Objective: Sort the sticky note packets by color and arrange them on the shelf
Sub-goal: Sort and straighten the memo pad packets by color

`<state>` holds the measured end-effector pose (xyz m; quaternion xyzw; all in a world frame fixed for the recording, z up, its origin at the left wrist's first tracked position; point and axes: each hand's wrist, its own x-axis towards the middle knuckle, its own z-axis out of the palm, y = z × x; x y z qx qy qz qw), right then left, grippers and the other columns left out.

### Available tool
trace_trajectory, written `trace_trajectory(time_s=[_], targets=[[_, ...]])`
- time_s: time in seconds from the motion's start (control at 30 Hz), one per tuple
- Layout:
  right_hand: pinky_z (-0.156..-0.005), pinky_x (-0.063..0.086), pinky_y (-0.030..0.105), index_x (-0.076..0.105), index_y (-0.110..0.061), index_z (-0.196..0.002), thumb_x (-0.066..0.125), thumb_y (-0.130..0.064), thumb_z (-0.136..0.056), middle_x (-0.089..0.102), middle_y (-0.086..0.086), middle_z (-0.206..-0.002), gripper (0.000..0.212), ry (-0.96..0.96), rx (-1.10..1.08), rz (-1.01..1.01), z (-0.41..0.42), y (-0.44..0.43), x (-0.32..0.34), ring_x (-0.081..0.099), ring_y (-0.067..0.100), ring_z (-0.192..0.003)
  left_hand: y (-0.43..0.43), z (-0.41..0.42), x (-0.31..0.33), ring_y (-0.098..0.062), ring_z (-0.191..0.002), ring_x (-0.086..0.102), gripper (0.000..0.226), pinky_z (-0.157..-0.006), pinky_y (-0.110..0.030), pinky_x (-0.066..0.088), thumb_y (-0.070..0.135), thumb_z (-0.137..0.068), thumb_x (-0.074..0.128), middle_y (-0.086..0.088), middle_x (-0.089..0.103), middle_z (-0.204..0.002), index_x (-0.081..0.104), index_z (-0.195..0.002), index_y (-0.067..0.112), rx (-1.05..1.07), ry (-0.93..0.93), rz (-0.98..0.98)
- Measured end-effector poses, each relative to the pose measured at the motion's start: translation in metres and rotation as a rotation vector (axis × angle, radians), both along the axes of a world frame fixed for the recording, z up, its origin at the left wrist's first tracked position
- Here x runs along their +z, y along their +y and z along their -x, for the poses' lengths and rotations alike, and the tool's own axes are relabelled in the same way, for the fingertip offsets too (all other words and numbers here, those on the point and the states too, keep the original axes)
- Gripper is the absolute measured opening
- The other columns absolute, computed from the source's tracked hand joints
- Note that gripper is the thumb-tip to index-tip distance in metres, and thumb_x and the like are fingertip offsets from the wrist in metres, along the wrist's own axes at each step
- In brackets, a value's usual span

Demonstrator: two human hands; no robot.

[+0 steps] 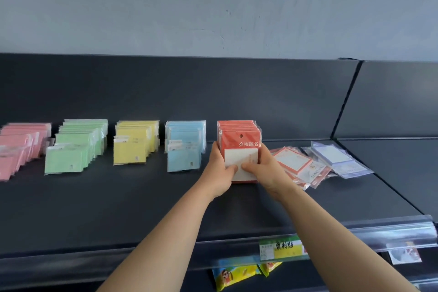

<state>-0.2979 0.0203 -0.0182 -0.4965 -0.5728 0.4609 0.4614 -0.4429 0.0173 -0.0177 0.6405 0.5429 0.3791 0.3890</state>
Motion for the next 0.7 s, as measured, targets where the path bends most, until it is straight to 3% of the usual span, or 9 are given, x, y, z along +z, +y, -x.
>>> trace_trajectory(time_s=[0.13, 0.37, 0.5, 0.7], targets=[[-0.087, 0.051, 0.027, 0.043, -0.024, -0.131, 0.054, 0.006, -0.084, 0.062, -0.007, -0.114, 0.056, 0.027, -0.041, -0.008, 0.012, 0.033, 0.000, 0.059, 0.007, -0.106, 0.034, -0.002, 0.000, -0.011, -0.111, 0.049, 0.060, -0.089, -0.026, 0.039, 0.009, -0.093, 0.052, 0.007, 0.050, -0.131, 0.024, -0.142, 0.029, 0.091, -0.038, 0.033], [-0.072, 0.046, 0.016, 0.042, -0.021, -0.130, 0.053, 0.004, -0.085, 0.059, -0.010, -0.109, 0.053, 0.092, -0.095, 0.000, 0.021, 0.074, 0.002, 0.056, 0.003, -0.101, 0.083, -0.005, -0.009, -0.018, -0.131, 0.043, 0.071, -0.108, -0.047, 0.040, 0.026, -0.090, 0.055, 0.006, 0.042, -0.146, 0.016, -0.146, 0.045, 0.135, -0.064, 0.079], [-0.077, 0.047, 0.015, 0.040, -0.022, -0.133, 0.055, -0.005, -0.089, 0.058, -0.010, -0.115, 0.050, 0.132, -0.126, -0.026, 0.023, 0.083, -0.006, 0.056, 0.001, -0.106, 0.092, -0.007, -0.016, -0.016, -0.132, 0.043, 0.070, -0.109, -0.047, 0.039, 0.045, -0.090, 0.056, 0.010, 0.042, -0.146, 0.014, -0.146, 0.048, 0.132, -0.077, 0.089], [-0.072, 0.044, 0.011, 0.041, -0.028, -0.130, 0.061, -0.023, -0.091, 0.057, -0.020, -0.111, 0.044, 0.061, -0.161, -0.053, 0.023, 0.081, -0.012, 0.055, -0.006, -0.100, 0.095, -0.005, -0.024, -0.013, -0.133, 0.042, 0.066, -0.110, -0.042, 0.037, 0.049, -0.093, 0.052, 0.012, 0.042, -0.147, 0.014, -0.147, 0.046, 0.111, -0.085, 0.067]])
